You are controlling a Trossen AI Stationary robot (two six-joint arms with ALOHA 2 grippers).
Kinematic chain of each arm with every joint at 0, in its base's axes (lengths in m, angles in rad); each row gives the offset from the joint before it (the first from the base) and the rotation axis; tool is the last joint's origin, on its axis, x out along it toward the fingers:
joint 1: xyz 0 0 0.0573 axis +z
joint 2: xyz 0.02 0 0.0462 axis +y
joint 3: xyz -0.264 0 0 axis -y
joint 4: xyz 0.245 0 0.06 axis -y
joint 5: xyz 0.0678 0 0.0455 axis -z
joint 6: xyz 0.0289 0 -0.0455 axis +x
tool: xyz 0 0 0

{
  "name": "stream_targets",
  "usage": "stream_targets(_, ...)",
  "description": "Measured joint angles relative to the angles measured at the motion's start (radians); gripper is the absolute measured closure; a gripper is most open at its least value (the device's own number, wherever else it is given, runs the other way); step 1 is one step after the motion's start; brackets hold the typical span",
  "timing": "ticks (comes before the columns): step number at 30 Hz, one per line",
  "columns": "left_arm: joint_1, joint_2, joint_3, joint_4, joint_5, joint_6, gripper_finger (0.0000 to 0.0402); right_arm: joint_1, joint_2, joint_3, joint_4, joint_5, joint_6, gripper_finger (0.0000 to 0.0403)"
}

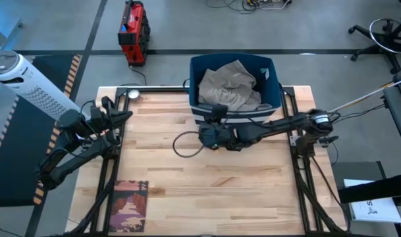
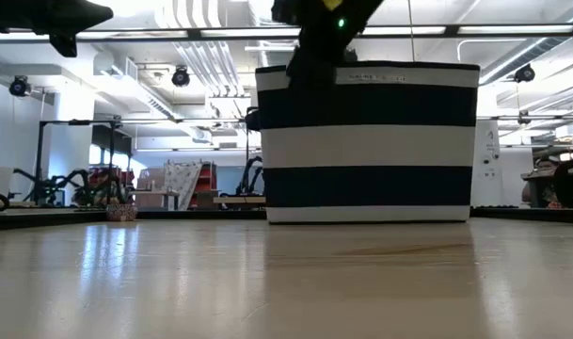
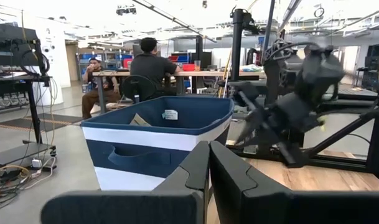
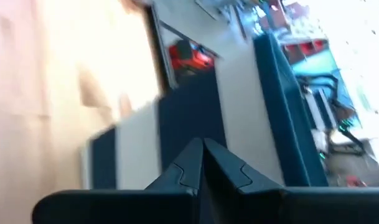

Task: Sort clothes
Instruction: Adjust the laundry bin, then return to Home Position

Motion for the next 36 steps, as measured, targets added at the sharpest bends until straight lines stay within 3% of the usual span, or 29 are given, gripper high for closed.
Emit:
stream_targets(8, 0.000, 0.000, 0.000, -0.012, 0.001, 0.017, 0.0402, 0.045, -0.122, -0.083, 0.003, -0.331, 0.060, 0.0403)
stream_targets(14, 0.000, 0.000, -0.007, -0.016, 0.002, 0.007, 0.0402, 0.041, -0.300, -0.323, 0.110, -0.361, 0.128, 0.0403)
stream_targets(23, 0.000, 0.000, -0.093, 0.118, 0.003, -0.001, 0.0402, 0.005, -0.614, -0.745, 0.405, -0.514, 0.214, 0.0403)
stream_targets(28, 0.000, 0.000, -0.216, 0.269, 0.027, -0.025, 0.0402, -0.041, -0.767, -0.881, 0.474, -0.516, 0.234, 0.0403)
stream_targets(36, -0.005, -0.004, -0.387, 0.522, 0.107, -0.080, 0.0402, -0.096, -0.925, -1.017, 0.545, -0.652, 0.252, 0.0403)
